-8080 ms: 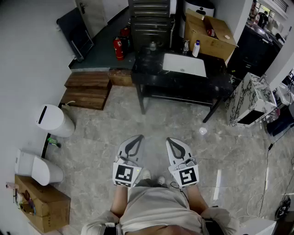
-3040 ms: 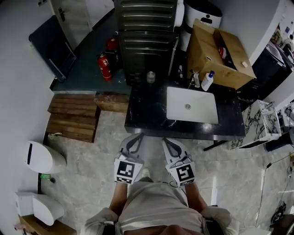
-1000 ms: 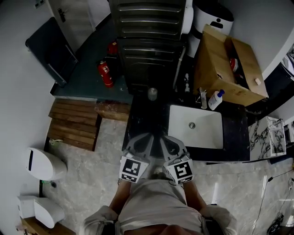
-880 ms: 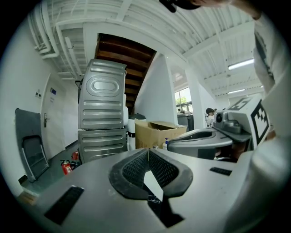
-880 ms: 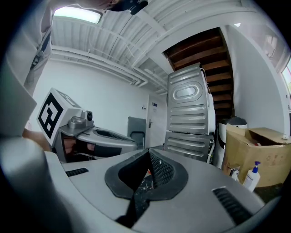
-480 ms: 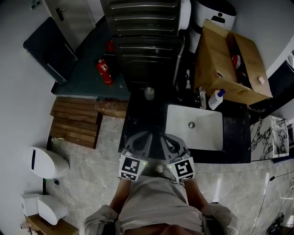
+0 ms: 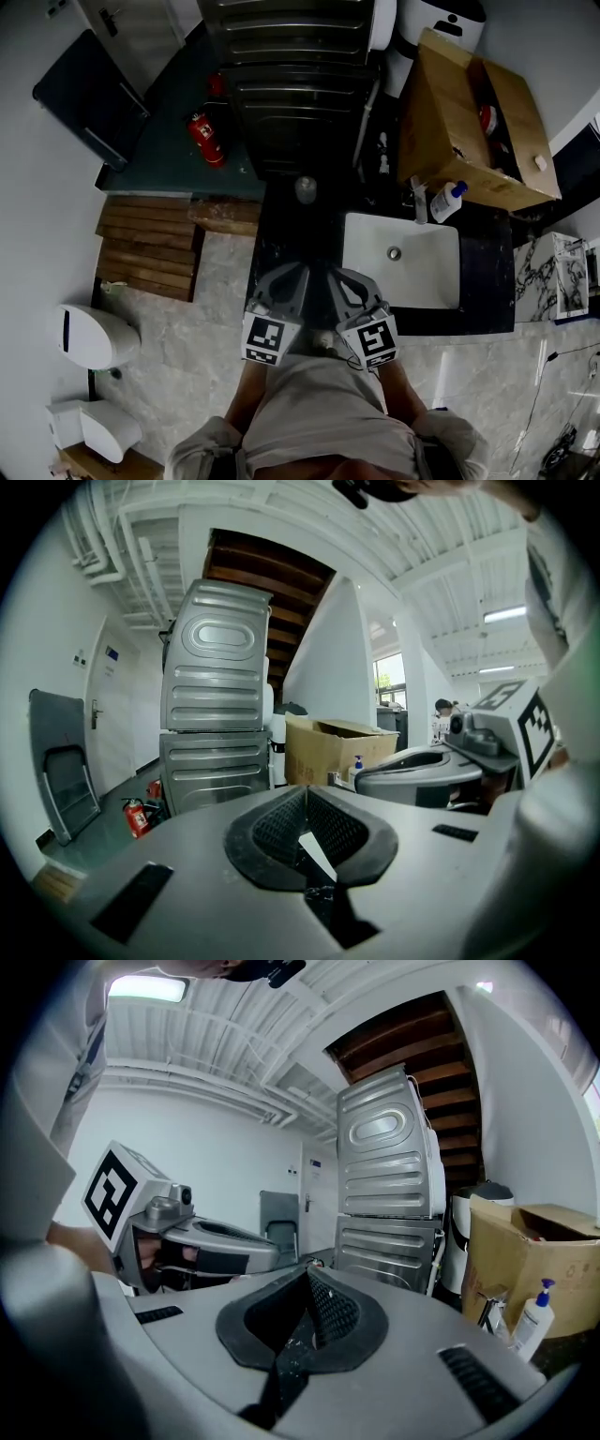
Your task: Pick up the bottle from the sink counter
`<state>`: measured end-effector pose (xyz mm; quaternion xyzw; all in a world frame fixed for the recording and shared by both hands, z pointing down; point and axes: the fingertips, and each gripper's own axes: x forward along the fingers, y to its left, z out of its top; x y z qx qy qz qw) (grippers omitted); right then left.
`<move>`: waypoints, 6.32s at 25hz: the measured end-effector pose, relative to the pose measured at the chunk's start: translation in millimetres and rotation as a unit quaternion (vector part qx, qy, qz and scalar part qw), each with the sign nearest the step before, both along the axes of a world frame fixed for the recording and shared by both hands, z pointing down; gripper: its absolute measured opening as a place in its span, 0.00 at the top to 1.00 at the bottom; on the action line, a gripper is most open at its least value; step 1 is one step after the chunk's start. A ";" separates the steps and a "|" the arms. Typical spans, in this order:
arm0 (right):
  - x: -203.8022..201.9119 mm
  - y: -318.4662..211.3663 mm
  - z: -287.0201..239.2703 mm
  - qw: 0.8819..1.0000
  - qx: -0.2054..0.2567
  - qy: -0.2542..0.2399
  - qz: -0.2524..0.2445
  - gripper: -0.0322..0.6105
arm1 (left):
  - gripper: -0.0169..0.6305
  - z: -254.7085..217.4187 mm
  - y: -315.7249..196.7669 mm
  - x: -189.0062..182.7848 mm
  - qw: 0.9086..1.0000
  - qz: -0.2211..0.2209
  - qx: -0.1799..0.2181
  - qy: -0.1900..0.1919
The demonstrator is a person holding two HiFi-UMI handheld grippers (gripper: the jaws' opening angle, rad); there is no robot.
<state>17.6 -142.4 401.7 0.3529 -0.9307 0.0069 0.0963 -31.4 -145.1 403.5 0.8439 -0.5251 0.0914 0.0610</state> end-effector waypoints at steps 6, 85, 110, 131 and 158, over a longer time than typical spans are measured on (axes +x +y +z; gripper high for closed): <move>-18.6 -29.2 6.2 1.000 -0.005 0.011 0.020 0.95 | 0.96 9.1 -27.2 -24.3 1.000 0.007 -0.006 0.012; -58.7 -187.6 173.1 0.989 -0.130 0.024 0.060 0.95 | 0.81 201.0 -209.2 -59.4 0.992 0.049 -0.112 -0.033; -52.9 -197.9 187.4 0.987 -0.142 0.030 0.063 0.95 | 0.51 229.3 -252.2 -45.8 0.987 0.061 -0.144 -0.031; -48.7 -202.8 188.4 0.987 -0.144 0.027 0.074 0.95 | 0.47 241.5 -275.4 -28.1 0.983 0.087 -0.152 -0.059; -41.7 -201.9 184.4 0.986 -0.140 0.027 0.083 0.95 | 0.47 244.9 -279.1 -28.6 0.982 0.087 -0.145 -0.079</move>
